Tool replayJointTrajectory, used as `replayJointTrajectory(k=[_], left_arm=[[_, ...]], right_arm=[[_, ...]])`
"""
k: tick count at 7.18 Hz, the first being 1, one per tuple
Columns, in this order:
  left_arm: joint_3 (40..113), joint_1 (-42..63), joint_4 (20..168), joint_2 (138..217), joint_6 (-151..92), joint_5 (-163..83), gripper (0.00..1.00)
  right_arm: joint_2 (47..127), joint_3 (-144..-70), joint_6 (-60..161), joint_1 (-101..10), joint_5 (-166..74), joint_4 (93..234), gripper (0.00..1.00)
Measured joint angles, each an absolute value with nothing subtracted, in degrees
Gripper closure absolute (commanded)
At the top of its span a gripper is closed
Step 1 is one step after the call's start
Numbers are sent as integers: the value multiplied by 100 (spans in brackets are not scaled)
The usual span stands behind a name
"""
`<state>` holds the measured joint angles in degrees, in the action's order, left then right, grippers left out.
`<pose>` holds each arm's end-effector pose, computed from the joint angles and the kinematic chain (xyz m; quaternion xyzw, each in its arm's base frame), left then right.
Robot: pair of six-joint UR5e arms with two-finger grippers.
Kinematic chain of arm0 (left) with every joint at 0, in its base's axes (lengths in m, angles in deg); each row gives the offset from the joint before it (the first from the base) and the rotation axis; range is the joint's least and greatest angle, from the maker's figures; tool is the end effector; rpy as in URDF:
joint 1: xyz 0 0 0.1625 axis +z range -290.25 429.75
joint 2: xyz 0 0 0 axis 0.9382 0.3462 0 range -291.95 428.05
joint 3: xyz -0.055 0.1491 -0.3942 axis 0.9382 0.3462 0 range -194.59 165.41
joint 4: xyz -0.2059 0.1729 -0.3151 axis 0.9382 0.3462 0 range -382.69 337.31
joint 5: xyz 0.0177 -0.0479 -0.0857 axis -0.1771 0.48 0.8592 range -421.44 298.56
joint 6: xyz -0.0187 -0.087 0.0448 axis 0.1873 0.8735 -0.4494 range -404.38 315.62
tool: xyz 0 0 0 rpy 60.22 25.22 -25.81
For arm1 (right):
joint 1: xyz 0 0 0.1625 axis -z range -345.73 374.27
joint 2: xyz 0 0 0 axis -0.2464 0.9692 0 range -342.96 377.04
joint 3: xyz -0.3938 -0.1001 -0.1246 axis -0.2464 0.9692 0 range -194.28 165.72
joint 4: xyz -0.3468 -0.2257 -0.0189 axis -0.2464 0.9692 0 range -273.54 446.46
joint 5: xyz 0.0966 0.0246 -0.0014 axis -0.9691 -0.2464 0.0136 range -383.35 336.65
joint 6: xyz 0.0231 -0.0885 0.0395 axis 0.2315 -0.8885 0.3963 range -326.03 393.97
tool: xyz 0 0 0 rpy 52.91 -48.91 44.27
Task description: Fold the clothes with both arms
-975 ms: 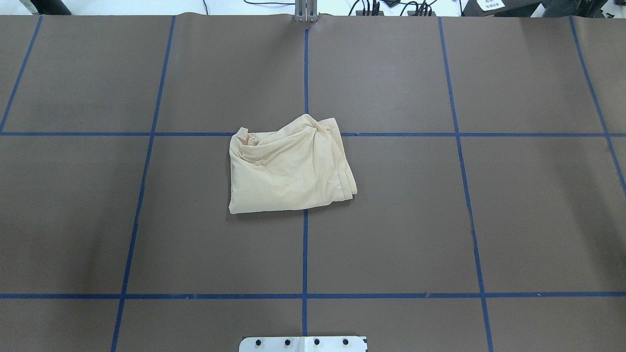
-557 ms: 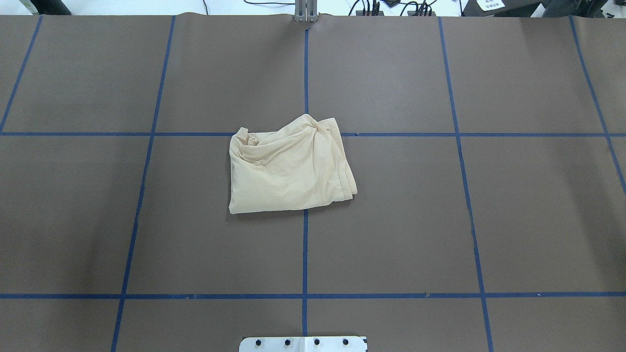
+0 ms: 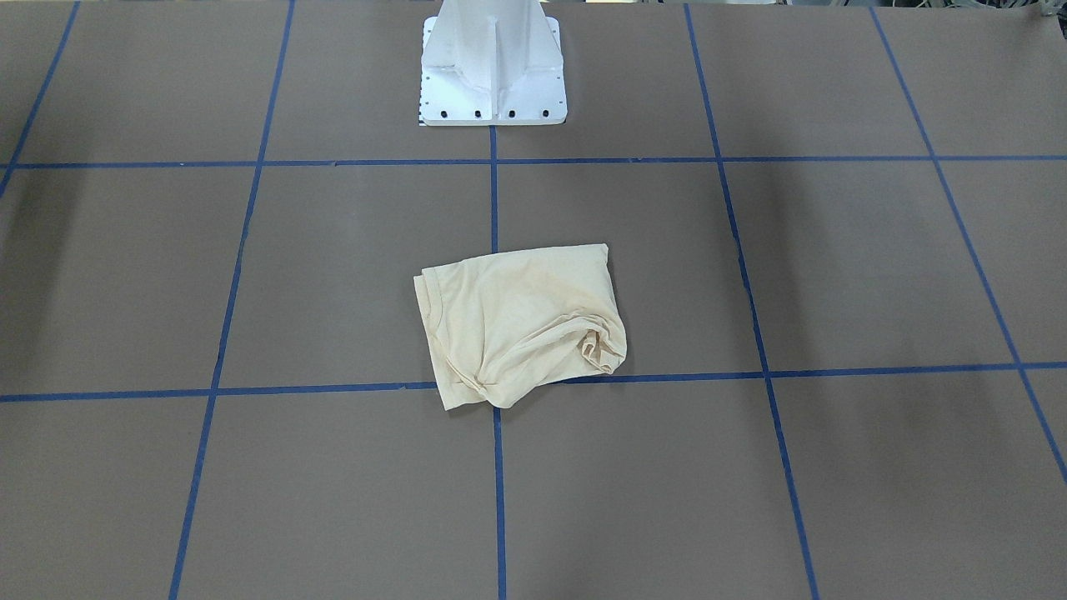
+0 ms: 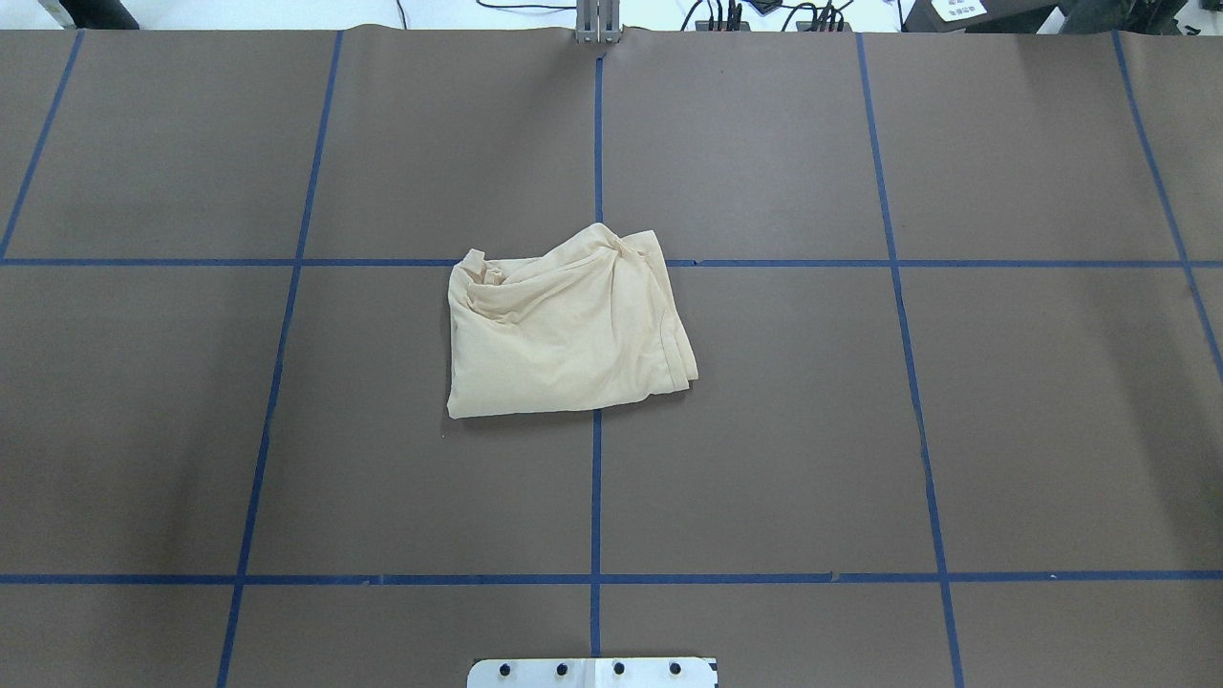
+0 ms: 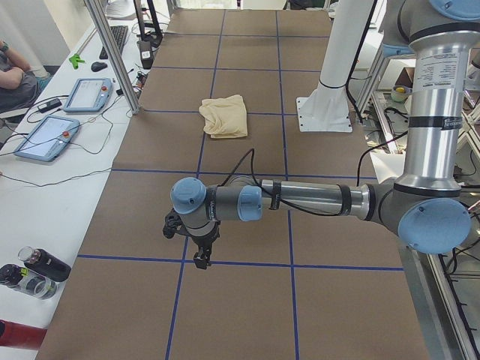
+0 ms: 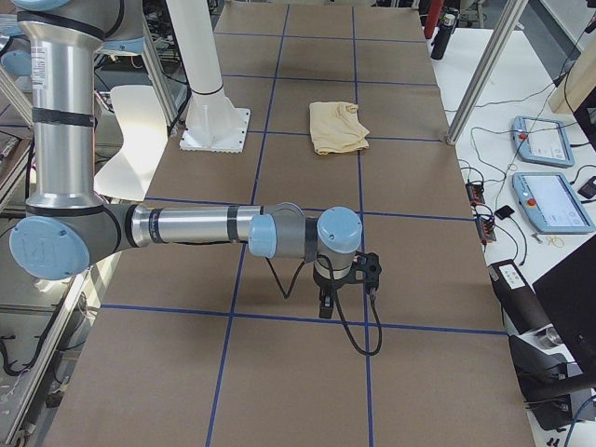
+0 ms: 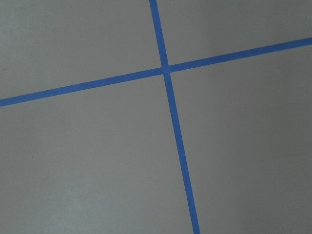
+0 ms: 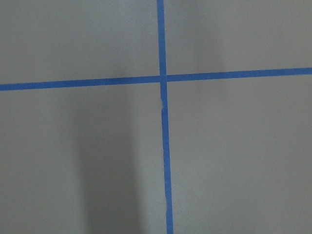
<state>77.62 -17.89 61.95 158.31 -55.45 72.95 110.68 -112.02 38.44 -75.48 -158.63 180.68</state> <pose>-0.0433 -0.4920 0.6468 0.0054 0.3783 0.0988 0.9204 0.0604 -0.4641 0.6290 -0.0169 -0.3846 0.0342 0.9223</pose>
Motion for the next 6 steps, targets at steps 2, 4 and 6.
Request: replayJointTrajectory(k=[2,4,6], left_arm=[[7784,-1840,6234,15837,-5087,7295,1],[7793,-1862,6287,15839,-4772,7295,1],[7796,-1866,6299,15846,-4639,7295,1]], right_arm=[[11065,-11212,4023,-7552,-15854,18060,0],[11062,-11212,4052,-7550,-15851,18059,0],[11043,-11212,4110,-7551,-15850,18059,0]])
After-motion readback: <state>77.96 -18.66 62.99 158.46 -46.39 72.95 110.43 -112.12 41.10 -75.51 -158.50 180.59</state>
